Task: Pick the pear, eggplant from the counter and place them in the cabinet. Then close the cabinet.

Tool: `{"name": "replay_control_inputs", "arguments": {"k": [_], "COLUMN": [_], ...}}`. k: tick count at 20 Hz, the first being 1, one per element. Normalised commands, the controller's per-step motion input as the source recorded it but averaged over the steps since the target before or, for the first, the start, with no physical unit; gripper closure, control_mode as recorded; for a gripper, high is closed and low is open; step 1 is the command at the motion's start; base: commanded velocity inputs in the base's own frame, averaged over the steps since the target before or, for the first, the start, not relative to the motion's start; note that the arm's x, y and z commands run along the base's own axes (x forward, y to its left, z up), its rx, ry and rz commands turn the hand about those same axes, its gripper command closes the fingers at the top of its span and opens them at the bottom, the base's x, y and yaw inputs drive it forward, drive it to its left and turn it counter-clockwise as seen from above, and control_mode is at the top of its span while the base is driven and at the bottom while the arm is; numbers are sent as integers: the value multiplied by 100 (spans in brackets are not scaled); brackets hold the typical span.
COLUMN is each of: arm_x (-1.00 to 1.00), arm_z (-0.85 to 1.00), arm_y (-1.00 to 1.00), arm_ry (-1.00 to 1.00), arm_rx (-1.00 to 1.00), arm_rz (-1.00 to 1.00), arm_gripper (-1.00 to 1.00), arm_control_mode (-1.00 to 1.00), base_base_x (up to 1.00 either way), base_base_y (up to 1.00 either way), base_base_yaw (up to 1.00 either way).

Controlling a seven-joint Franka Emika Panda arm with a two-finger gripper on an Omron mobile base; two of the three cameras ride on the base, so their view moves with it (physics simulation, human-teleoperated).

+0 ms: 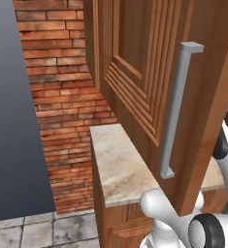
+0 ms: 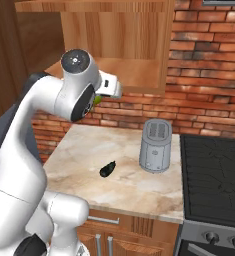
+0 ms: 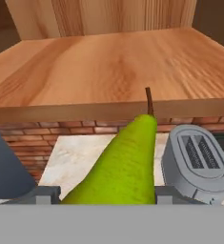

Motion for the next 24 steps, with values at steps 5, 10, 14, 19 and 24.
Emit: {"name": "replay_control_inputs", "arguments": {"k": [5,10,14,19,24], "arm_x": [62,100,99,100,89], "arm_z": [21,25,36,1,-22], "arm_y": [-4,-17,-39,-35,-14], "arm_ry": [-22,-2,8,13,1], "arm_rx": [2,8,9,6,1], "arm_rz": [0,0,0,0,0], "arm_gripper": [100,100,100,100,100], "arm_control_mode": [-100,-100,-100,-100,-100], "base_base_x": [0,0,0,0,0], "base_base_y": [0,0,0,0,0], "base_base_yaw": [0,0,0,0,0]}}
